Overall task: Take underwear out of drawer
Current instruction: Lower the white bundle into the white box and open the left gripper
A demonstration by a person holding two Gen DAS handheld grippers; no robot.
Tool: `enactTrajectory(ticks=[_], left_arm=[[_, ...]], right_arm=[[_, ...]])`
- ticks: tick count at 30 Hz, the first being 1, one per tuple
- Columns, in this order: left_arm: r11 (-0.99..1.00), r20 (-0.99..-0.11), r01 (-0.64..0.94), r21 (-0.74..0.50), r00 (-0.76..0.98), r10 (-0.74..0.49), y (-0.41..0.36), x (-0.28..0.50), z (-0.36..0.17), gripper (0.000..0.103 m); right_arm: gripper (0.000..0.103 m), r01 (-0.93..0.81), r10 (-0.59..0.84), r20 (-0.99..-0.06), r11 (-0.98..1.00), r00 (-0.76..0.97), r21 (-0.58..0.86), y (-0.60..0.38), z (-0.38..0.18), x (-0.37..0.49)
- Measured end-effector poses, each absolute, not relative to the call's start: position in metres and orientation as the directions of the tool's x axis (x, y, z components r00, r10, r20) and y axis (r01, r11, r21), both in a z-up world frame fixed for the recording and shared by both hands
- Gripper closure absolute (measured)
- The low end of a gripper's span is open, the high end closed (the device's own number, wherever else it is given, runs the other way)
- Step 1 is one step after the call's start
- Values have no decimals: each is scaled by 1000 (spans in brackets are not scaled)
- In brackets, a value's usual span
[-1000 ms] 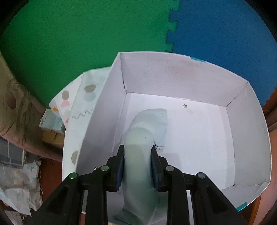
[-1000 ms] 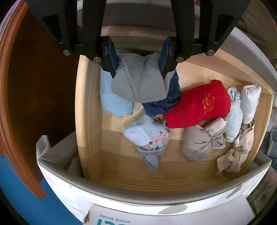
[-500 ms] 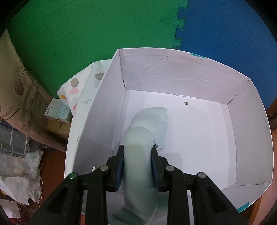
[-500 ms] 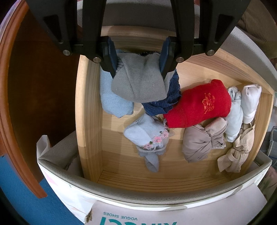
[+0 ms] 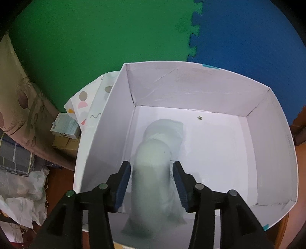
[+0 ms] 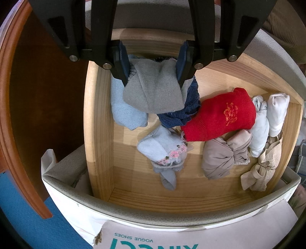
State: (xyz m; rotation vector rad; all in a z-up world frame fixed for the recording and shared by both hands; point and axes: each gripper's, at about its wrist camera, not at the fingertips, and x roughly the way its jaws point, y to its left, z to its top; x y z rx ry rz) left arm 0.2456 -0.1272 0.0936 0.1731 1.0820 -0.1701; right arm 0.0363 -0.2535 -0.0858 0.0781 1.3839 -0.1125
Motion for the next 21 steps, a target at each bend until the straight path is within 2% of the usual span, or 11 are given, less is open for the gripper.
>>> enactTrajectory(ticks=[2,5,21], left_arm=[[969,-884,239,57,464,-63,-127,244,99,47],[967,-873,249,51,481,-78,-125,240,111,43],[954,-858,283,95,510,-66,-74,189,152,43]], right_arm=[[64,126,-33,-983,992,182,-10,-254,-86,36],[64,126,-34,-983,992,182,-11,-254,-86,36],[64,133,-31,-983,991,178,-7,-261,-89,39]])
